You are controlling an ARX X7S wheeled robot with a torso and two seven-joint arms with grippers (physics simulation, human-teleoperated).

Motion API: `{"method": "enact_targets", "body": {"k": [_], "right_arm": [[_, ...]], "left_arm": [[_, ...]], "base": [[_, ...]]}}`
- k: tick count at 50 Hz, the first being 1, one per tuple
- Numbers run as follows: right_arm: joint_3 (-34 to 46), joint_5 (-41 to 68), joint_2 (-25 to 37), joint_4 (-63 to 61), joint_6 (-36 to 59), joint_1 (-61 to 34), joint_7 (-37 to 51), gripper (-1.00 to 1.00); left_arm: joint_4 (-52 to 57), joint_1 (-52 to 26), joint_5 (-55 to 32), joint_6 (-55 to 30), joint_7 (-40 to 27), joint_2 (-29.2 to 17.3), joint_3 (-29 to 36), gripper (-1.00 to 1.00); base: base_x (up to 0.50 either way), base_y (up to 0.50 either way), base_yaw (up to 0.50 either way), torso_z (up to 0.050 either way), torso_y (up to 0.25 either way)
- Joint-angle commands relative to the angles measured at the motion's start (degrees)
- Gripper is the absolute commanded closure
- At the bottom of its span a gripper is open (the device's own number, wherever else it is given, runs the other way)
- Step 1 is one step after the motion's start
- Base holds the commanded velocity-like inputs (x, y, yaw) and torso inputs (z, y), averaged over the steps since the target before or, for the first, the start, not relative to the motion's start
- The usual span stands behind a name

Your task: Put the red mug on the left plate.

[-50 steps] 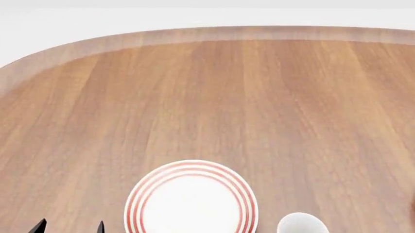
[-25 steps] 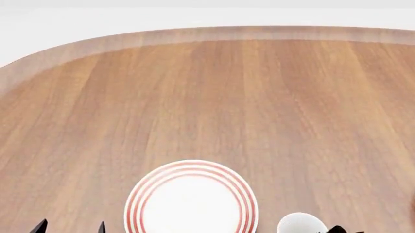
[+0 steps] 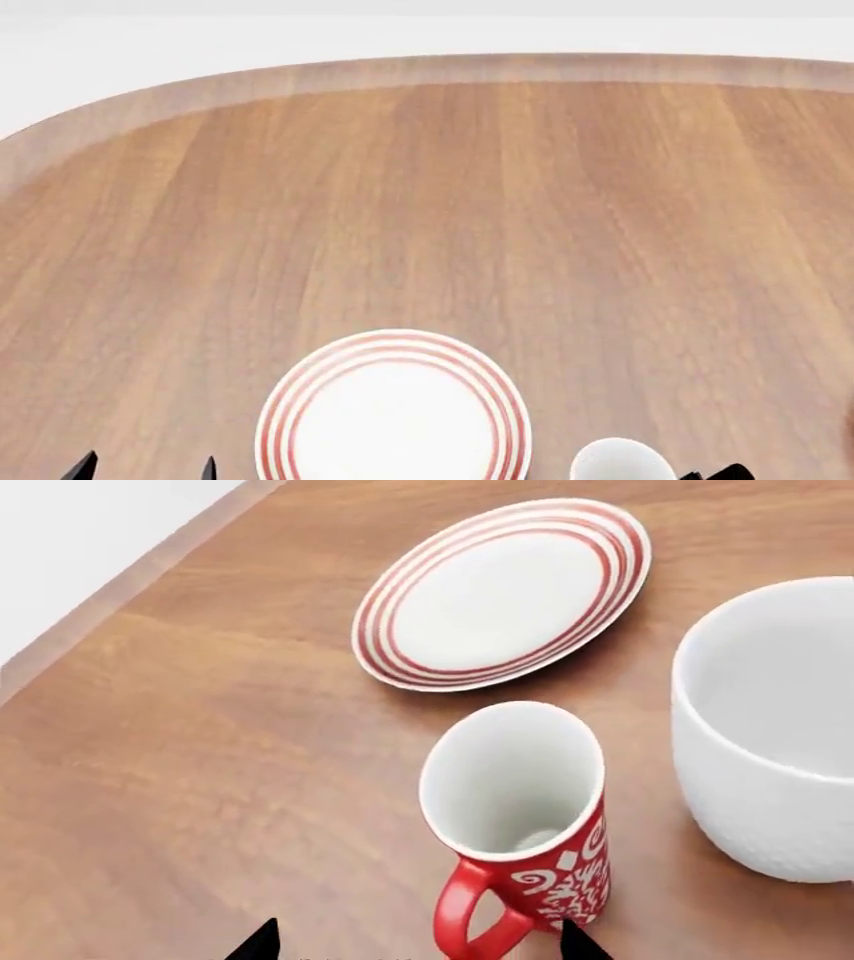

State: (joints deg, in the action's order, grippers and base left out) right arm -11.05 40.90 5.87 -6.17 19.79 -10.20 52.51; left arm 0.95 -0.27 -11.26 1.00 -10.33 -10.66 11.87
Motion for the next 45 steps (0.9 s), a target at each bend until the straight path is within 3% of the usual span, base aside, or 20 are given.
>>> {"method": "enact_targets", "body": {"k": [1, 3, 6, 43, 44, 45], "right_arm": [[-0.85, 2.2, -0.01, 3.29, 0.46, -2.75, 1.28, -1.0], [-0.76, 2.31, 0.12, 3.27, 0.43, -3.03, 1.39, -1.0], [-2.41, 1.42, -0.89, 19.1, -2.56, -11.95, 0.83, -1.0], [-1.85, 1.83, 0.14, 24.11, -5.94, -13.38, 1.1, -1.0], [-1.75, 1.7, 0.13, 24.17, -6.05, -13.37, 1.2, 1.0], [-1.68, 1.76, 0.12, 24.21, -6.05, -13.34, 1.14, 1.0]], "left_arm": [[-0.31, -0.18, -0.15, 0.15, -0.28, -0.24, 0.44, -1.0], [-0.58, -0.45, -0.1, 0.14, -0.35, -0.16, 0.58, -1.0], [-0.01, -0.08, -0.17, 0.37, -0.55, -0.57, 0.34, -1.0], [0.39, 0.03, -0.56, 0.58, -1.6, -1.41, 1.52, -1.0], [0.38, -0.01, -0.57, 0.56, -1.63, -1.42, 1.56, -1.0], [0.42, 0.0, -0.61, 0.54, -1.63, -1.45, 1.59, -1.0]], "base": [[0.0, 0.0, 0.0, 0.0, 0.0], [0.0, 0.0, 0.0, 0.0, 0.0], [0.0, 0.0, 0.0, 0.0, 0.0], [0.0, 0.0, 0.0, 0.0, 0.0], [0.0, 0.0, 0.0, 0.0, 0.0], [0.0, 0.0, 0.0, 0.0, 0.0]]}}
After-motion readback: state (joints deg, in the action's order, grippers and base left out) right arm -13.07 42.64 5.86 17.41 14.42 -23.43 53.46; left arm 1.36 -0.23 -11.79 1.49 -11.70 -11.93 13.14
